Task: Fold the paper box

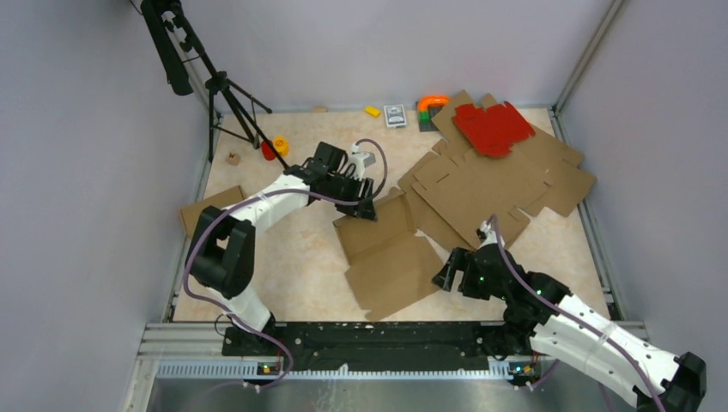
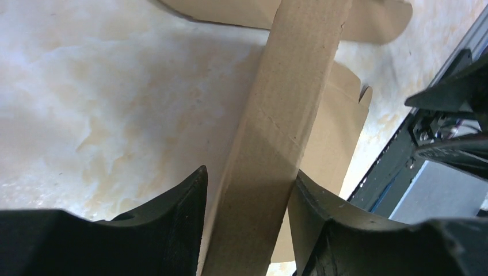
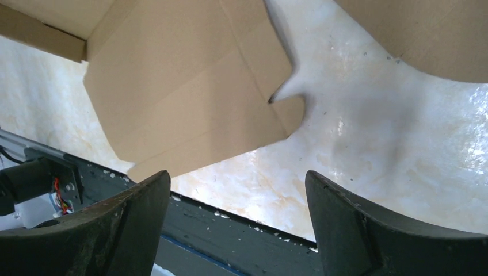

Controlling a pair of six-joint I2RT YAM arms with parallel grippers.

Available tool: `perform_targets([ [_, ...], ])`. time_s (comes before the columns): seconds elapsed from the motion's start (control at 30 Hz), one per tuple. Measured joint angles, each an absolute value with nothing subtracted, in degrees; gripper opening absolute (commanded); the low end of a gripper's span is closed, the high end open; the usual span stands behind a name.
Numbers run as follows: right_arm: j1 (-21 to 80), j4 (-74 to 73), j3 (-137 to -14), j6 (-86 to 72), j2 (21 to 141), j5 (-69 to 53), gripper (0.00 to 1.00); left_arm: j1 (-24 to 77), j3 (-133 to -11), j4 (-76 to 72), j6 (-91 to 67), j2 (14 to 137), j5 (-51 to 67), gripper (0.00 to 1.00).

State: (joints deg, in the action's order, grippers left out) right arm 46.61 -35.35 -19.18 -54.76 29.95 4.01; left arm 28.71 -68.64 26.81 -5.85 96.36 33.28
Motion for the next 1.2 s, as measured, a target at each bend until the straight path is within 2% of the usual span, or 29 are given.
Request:
perform_targets([
  [0.2,46.6,-37.1,-21.9,-54.7,30.0,6.7,0.87,23.5,-64.1,22.9,-10.4,97.2,36.2,0.52],
  [0.43,46.6,-37.9,-21.9,-59.7,29.2,10.5,0.87,21.7,-58.1,18.5,-15.1,97.1,37.1,0.53],
  [0.63,46.6,-27.4,-18.7,-65.0,28.3,10.4,0.85,21.7,-55.4,15.5,-17.9,96.0,38.0,0.53],
  [0.93,46.6,-17.9,-21.9,-64.7,44.8,7.2,0.86,21.7,-52.9,13.1,-19.6,93.0,38.7,0.53],
  [1.2,46.6,-24.3,-27.3,-62.9,41.5,12.4,0.88,21.7,-50.9,12.4,-19.7,92.4,38.0,0.52],
])
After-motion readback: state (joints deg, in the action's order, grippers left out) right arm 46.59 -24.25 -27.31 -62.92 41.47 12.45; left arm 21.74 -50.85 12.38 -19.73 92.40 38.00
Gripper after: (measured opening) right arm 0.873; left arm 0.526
